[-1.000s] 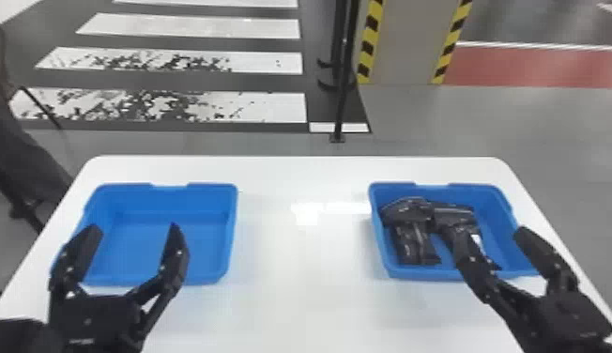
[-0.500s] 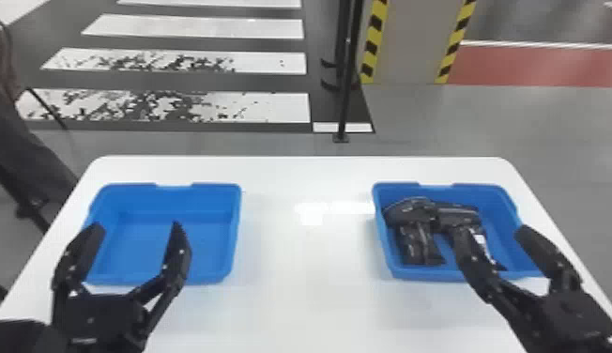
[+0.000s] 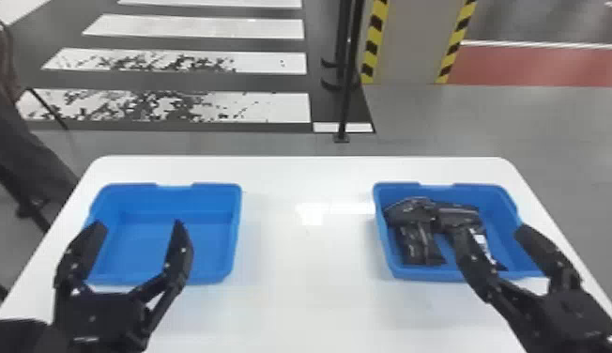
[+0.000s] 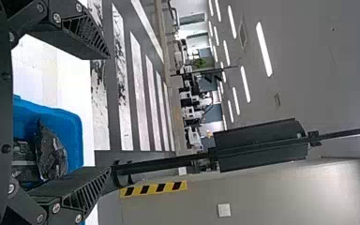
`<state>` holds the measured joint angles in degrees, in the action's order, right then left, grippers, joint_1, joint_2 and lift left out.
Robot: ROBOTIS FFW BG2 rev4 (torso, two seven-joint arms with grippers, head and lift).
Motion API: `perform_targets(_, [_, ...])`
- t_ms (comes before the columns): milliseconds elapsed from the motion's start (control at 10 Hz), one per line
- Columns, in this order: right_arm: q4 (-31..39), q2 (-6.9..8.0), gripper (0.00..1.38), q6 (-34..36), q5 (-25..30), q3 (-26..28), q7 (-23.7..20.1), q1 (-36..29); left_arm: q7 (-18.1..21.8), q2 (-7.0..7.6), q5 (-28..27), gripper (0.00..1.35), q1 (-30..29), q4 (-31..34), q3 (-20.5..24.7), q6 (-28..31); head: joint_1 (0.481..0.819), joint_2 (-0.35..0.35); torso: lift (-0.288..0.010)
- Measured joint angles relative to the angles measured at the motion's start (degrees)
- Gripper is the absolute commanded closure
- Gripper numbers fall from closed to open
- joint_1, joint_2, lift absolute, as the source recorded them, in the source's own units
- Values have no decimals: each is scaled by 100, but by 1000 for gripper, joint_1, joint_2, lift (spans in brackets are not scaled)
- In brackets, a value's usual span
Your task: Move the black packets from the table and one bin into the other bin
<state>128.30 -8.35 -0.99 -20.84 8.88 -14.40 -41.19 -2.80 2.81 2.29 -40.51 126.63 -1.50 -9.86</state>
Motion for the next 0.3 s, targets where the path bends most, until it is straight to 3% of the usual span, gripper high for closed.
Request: perform_targets(300, [-11,-8,188,-56,15,-30,-1,14,0,5,0,154,20,0,-24,-23,695,-36,-110])
